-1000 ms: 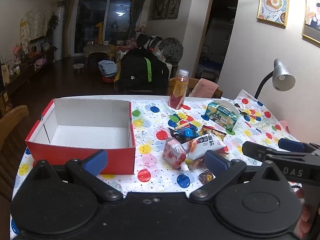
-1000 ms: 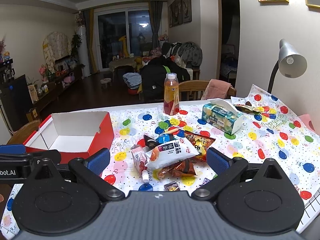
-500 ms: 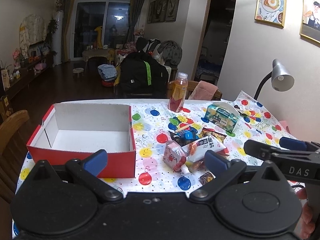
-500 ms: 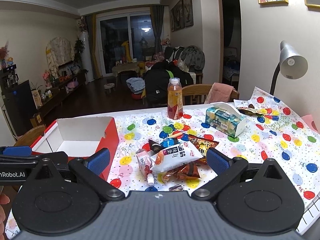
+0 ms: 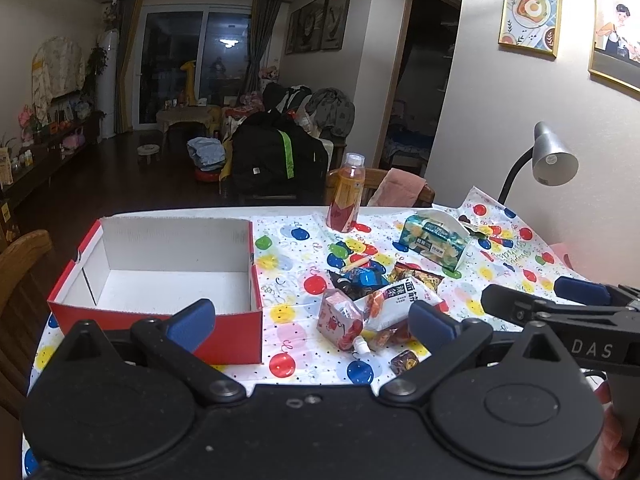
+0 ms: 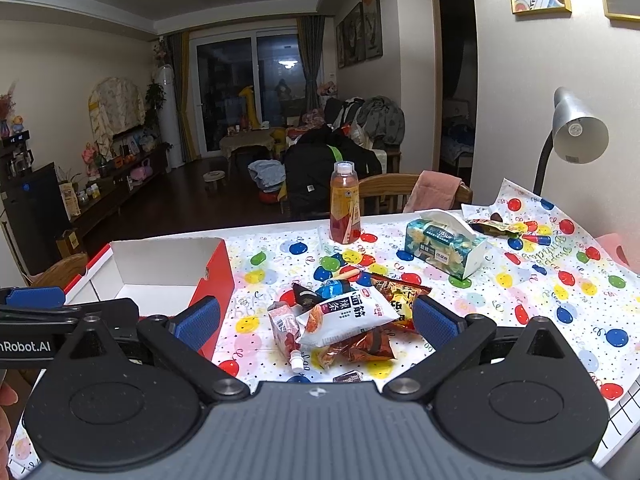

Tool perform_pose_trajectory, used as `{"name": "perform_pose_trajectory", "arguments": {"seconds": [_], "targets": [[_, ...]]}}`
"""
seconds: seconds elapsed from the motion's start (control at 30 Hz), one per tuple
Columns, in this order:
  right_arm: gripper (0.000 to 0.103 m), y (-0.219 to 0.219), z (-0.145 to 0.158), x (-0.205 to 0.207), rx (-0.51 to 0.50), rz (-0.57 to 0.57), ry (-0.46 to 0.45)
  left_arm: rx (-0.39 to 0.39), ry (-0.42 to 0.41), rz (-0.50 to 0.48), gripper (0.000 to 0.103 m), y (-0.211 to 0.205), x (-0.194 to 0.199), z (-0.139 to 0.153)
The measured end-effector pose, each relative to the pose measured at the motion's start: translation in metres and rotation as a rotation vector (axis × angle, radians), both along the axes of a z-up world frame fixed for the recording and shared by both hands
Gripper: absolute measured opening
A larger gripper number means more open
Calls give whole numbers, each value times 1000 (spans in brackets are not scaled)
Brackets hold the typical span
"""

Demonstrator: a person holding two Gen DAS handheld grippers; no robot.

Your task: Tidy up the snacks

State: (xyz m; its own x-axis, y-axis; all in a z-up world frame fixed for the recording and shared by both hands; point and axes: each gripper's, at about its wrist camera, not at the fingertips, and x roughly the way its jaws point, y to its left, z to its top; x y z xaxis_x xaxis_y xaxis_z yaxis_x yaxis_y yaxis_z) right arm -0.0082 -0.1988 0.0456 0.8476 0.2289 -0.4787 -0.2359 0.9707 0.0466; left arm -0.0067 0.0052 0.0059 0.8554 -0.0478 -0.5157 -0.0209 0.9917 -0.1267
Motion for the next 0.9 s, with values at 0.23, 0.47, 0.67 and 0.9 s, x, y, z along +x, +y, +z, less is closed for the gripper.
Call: {"name": "perform_pose_trajectory", "arguments": {"seconds": [0.23, 0.47, 0.67, 0.9], "targets": [[103, -1, 1, -2, 1, -5, -1, -1, -5, -4, 103, -1, 1, 1], [103, -5, 1, 0, 7, -12, -1, 0, -24, -14, 103, -4, 2, 4], [103, -10, 1, 4, 12, -9, -5, 12, -7, -11, 103, -10, 13, 3], [103, -22, -2, 16, 18, -19, 5, 15, 9, -25, 103, -20, 24, -2]]}}
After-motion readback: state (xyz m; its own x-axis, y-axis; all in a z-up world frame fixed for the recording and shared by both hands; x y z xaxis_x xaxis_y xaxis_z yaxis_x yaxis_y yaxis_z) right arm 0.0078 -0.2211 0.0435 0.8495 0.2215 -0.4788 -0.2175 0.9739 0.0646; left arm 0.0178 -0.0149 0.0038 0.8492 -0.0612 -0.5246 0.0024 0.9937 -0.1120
